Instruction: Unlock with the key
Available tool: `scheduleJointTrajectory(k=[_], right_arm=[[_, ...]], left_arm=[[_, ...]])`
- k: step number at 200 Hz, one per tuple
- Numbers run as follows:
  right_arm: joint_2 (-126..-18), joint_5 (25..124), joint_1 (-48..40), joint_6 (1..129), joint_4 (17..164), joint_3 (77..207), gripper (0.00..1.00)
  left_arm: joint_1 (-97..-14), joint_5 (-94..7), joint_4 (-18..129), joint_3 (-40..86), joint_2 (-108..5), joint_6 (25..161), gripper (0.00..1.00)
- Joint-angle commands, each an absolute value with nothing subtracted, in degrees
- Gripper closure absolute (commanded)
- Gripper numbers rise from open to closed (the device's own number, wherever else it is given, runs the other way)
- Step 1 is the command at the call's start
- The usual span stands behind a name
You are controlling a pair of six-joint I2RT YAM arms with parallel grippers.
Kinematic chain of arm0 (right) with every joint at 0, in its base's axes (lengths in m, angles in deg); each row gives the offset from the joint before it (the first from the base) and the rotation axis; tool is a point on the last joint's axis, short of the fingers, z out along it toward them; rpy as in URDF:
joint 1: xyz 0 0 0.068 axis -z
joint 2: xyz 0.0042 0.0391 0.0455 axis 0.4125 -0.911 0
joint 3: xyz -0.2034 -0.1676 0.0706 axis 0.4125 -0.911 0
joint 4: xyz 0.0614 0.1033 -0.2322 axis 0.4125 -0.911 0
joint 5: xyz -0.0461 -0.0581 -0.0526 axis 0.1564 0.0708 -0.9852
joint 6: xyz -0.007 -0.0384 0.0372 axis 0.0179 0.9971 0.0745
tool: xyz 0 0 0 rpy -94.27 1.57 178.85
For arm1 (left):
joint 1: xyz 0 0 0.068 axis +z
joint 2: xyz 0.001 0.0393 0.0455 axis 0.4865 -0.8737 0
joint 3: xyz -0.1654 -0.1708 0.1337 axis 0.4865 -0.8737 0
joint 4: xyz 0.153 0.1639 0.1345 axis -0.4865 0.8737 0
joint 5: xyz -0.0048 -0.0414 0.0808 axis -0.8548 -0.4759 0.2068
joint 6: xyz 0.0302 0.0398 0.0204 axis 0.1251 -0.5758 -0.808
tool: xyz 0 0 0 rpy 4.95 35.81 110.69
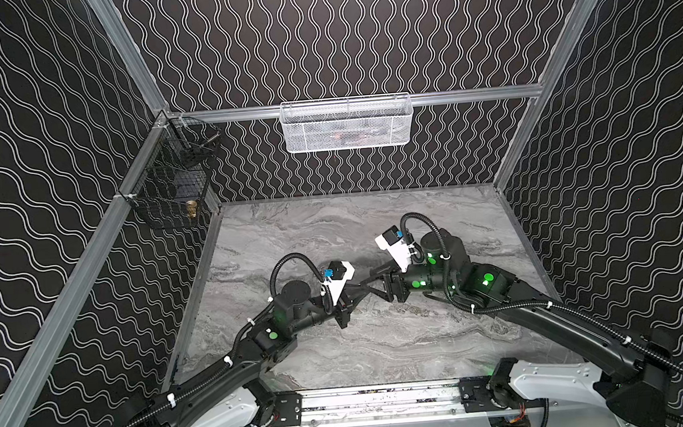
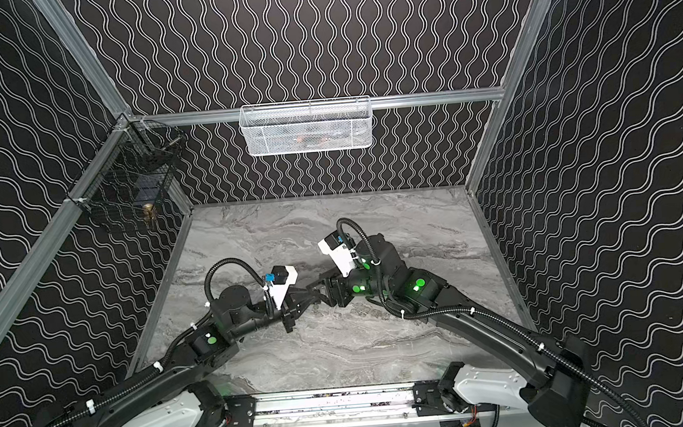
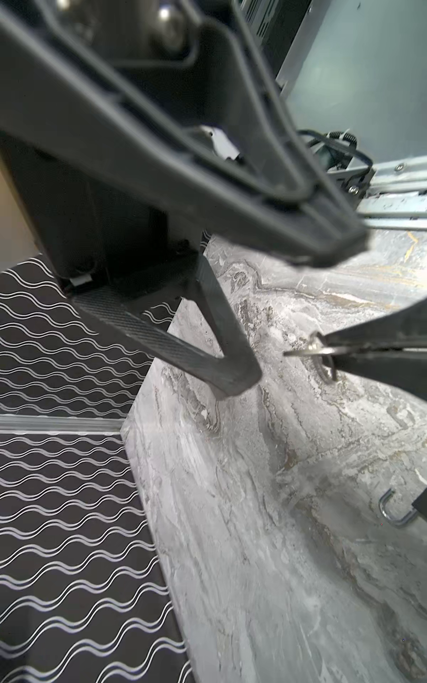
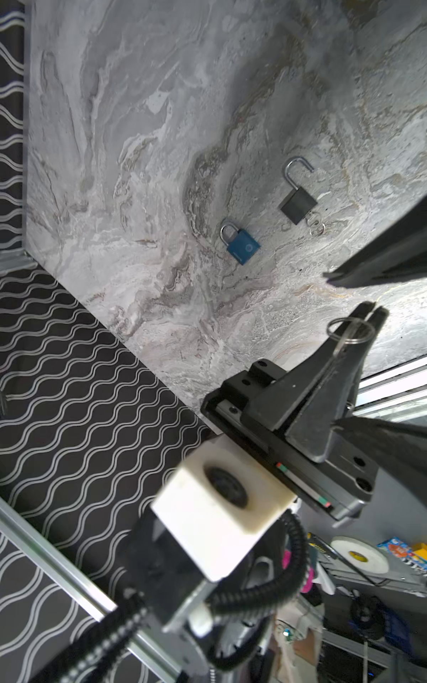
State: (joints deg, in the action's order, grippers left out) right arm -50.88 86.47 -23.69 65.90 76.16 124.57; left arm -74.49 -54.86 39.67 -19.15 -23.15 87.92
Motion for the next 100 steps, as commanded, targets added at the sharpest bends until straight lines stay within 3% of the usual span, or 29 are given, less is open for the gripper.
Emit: scheduleJointTrajectory(k=[1,100], right_arm=[[-51.4,90.1,-23.5,69.1,81.0,123.7,0.43],[-53.1,93.6,-20.9,70.6,82.1,122.8,0.61]], left_arm=[[-74.5,-56.7,38.9,-18.5,-22.9,87.6,1.0],[-74.5,-57.6,39.2,-17.1,-24.7,87.2,1.0]])
